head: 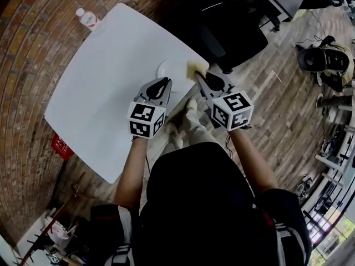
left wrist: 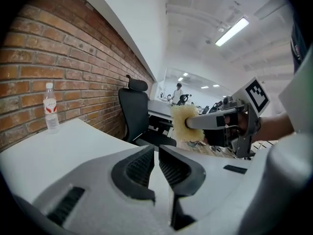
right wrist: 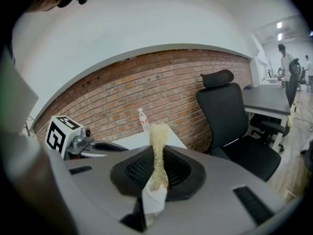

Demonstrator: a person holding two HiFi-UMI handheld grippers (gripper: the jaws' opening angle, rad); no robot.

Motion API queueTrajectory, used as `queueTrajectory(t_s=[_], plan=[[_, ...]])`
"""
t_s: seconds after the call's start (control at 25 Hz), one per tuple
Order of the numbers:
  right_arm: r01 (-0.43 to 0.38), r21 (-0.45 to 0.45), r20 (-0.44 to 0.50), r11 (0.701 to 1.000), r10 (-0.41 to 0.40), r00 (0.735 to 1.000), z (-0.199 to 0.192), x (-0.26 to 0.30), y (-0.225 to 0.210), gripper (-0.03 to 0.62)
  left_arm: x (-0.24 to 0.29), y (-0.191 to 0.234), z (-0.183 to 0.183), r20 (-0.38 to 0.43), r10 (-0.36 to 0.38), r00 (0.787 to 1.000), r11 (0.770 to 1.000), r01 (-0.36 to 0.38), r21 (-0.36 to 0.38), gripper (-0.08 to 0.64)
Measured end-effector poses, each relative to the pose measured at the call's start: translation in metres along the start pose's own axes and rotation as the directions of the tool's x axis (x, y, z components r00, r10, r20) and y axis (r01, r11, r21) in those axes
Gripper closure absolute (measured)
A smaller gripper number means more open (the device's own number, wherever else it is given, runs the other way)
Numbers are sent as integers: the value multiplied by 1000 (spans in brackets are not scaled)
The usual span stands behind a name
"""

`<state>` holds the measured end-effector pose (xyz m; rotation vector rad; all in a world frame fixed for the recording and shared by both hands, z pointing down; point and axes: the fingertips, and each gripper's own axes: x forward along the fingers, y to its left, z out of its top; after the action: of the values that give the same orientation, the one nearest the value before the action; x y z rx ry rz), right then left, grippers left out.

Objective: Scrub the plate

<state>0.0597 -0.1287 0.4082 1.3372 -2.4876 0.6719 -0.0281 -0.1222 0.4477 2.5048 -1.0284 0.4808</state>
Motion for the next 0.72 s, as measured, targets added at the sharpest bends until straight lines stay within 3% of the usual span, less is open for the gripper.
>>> queueTrajectory(t_s=[0.6,0.72], plan=[[-1,67,-127,998,10,992,-48,29,-27,552,44,24,-57,-131,-19,991,1000,17,-11,534],[-5,78,-146,997,16,989,-56,32,-30,552,53,22,-66,-161,-38,986,999,37,-12,435]])
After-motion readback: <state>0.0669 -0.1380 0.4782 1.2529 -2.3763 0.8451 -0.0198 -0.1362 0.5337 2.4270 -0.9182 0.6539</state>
